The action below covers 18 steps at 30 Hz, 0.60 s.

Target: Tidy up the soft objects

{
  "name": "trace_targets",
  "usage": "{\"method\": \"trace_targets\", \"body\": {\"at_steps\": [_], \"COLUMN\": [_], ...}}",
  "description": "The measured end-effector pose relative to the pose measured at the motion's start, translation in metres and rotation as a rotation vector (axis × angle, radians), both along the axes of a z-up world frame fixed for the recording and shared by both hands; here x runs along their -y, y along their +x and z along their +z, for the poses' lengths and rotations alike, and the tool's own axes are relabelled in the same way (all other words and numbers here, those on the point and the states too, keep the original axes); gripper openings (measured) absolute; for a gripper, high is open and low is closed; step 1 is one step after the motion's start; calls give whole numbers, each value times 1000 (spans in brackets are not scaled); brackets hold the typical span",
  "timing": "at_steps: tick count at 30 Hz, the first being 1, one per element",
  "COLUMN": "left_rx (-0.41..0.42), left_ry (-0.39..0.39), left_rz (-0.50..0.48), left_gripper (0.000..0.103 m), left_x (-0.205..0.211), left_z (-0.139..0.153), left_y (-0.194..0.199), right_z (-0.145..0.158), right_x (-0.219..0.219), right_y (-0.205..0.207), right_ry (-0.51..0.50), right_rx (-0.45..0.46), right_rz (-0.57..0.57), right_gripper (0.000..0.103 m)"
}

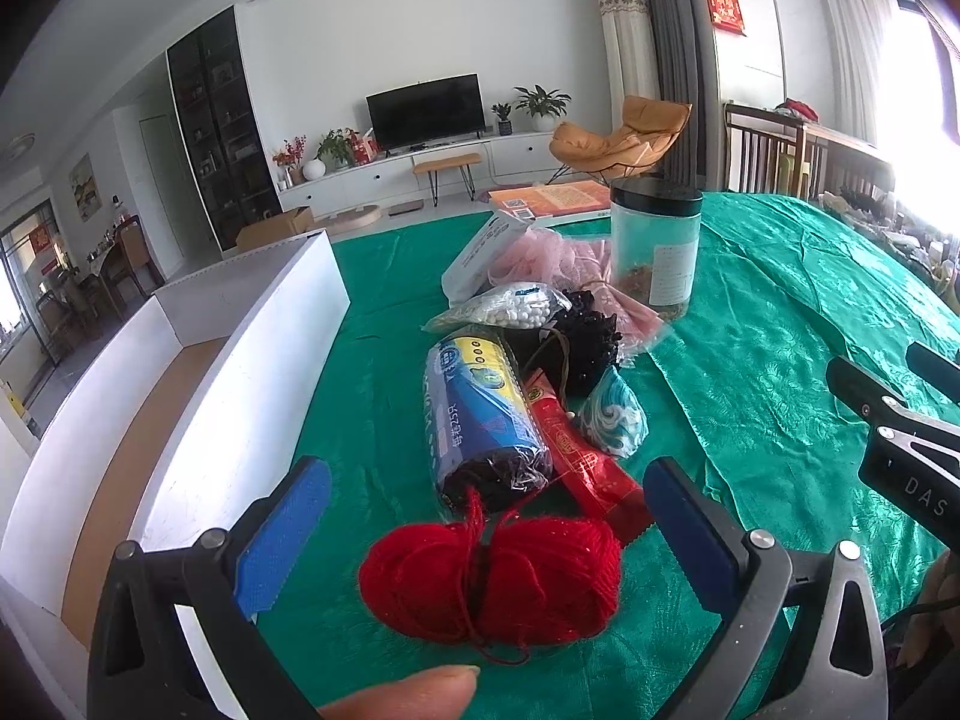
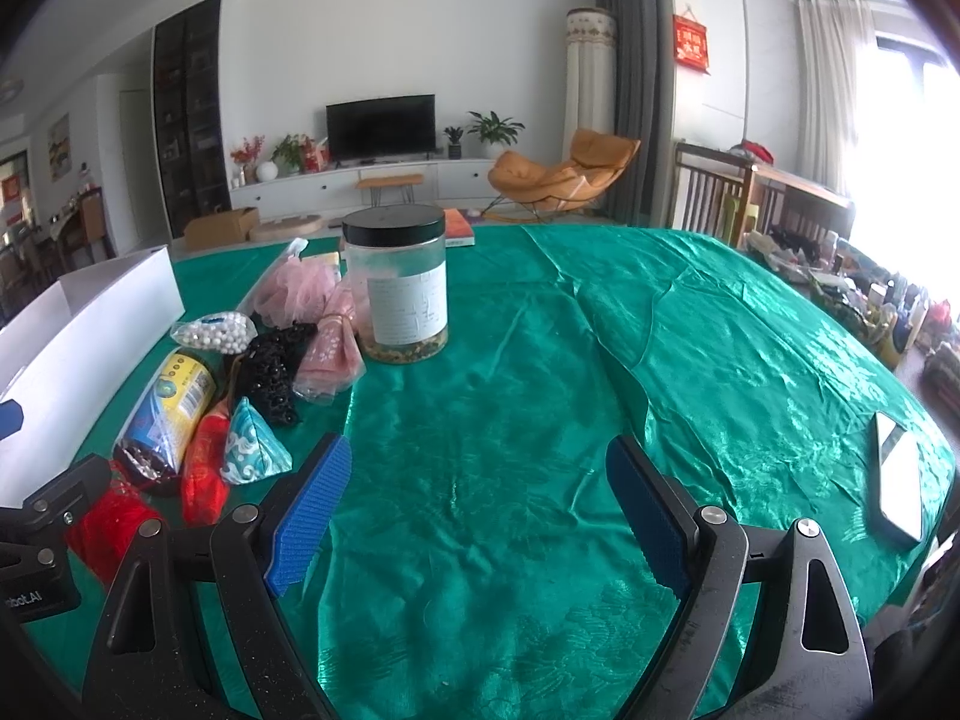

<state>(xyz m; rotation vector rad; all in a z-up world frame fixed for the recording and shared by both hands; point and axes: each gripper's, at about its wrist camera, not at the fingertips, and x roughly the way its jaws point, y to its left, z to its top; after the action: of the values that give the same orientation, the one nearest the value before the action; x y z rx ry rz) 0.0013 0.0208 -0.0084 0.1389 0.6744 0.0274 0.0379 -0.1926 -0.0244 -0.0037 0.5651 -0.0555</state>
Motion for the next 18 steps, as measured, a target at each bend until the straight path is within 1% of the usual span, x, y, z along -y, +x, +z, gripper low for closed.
{"method": "trace_targets", "body": {"at_steps": [18], "left_rx": [-19], "left_ry": [10], "left_rz": [15], "left_gripper": [103], "left_x": [-2], "left_z": [-5], "left_y": [2], "right_z": [-1], "right_x": [-2], "right_y": [1], "right_ry": [1], "right_rx": [-7], "right_rz": [1], "right_gripper": [89]}}
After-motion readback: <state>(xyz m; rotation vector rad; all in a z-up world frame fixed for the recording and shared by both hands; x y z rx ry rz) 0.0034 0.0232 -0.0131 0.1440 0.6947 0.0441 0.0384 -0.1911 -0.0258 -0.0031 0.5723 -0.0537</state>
